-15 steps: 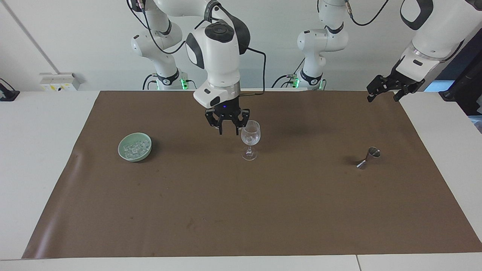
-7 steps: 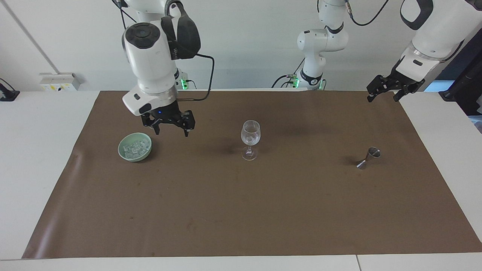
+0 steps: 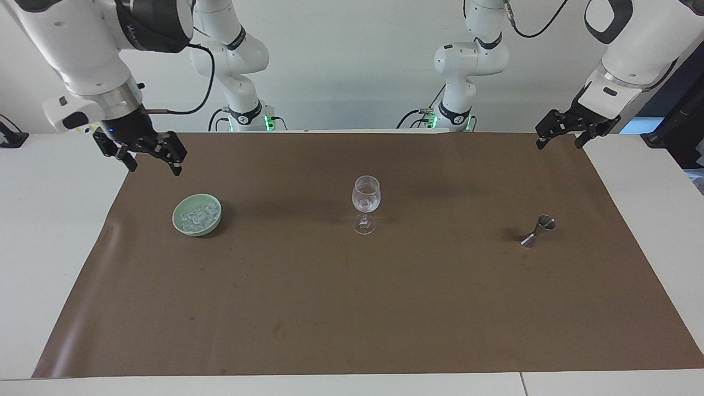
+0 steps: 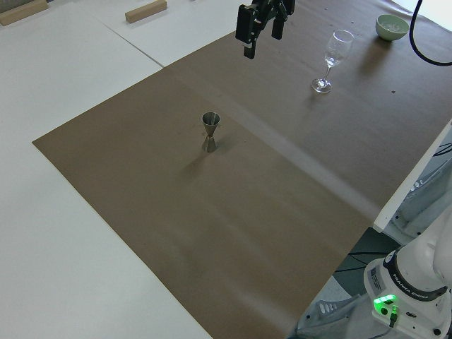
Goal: Pour wine and add ice with both arms
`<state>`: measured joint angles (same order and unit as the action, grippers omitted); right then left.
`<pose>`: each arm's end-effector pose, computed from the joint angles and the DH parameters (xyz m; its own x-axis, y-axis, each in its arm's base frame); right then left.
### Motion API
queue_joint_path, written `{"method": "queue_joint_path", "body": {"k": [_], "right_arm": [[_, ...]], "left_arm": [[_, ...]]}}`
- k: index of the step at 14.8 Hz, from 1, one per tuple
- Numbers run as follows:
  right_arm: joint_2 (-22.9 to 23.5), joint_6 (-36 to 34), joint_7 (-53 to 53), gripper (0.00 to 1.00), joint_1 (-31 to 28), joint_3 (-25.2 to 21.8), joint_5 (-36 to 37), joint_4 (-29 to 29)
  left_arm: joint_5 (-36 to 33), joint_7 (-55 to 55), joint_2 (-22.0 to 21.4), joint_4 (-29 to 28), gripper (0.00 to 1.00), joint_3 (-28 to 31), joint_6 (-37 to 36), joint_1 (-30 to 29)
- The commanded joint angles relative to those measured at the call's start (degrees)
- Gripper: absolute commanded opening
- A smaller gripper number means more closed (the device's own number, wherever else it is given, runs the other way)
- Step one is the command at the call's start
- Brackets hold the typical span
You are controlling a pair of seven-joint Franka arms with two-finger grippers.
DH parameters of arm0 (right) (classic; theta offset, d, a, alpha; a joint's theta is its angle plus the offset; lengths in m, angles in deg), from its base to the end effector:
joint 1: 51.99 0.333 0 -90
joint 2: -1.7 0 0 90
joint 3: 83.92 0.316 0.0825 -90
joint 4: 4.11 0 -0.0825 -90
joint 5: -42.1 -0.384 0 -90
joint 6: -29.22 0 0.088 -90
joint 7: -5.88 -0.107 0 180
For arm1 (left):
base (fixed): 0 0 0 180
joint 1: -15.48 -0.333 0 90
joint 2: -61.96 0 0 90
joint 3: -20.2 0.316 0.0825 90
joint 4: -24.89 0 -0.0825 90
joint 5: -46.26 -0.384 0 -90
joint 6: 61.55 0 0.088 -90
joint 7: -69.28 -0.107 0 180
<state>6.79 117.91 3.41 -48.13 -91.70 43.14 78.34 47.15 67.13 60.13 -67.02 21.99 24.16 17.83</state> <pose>0.5790 -0.0377 0.6346 0.9936 -0.1109 0.0222 -0.1115 -0.9933 0.0292 0.5360 -0.0067 0.6200 0.9960 -0.0485 -0.0755 -0.0472 -0.9987 0.0194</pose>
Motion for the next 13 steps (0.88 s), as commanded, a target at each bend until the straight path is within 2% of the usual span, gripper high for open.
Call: {"method": "queue_joint_path", "body": {"k": [1,3,6,10,13], "right_arm": [[0.1,-4.4,1.9,1.00,-1.0,0.8,0.0,-3.3],[-1.2,-1.9,2.6,1.00,-1.1,0.7,-0.3,-0.8],[-6.5,-0.5,6.3,1.00,-0.9,-0.1,0.1,7.8],[-7.6,-2.4,8.6,1.00,1.3,-0.2,2.2,8.0],[-7.6,-1.6,8.5,1.00,0.5,-0.1,2.0,9.1]], "left_arm": [[0.2,-0.7,-0.8,-1.0,1.00,0.0,0.7,-0.2],[0.2,-0.7,-0.8,-1.1,1.00,0.0,0.7,-0.2],[0.2,-0.7,-0.8,-1.1,1.00,0.0,0.7,-0.2],[0.2,-0.7,-0.8,-1.1,1.00,0.0,0.7,-0.2],[0.2,-0.7,-0.8,-1.1,1.00,0.0,0.7,-0.2]]}}
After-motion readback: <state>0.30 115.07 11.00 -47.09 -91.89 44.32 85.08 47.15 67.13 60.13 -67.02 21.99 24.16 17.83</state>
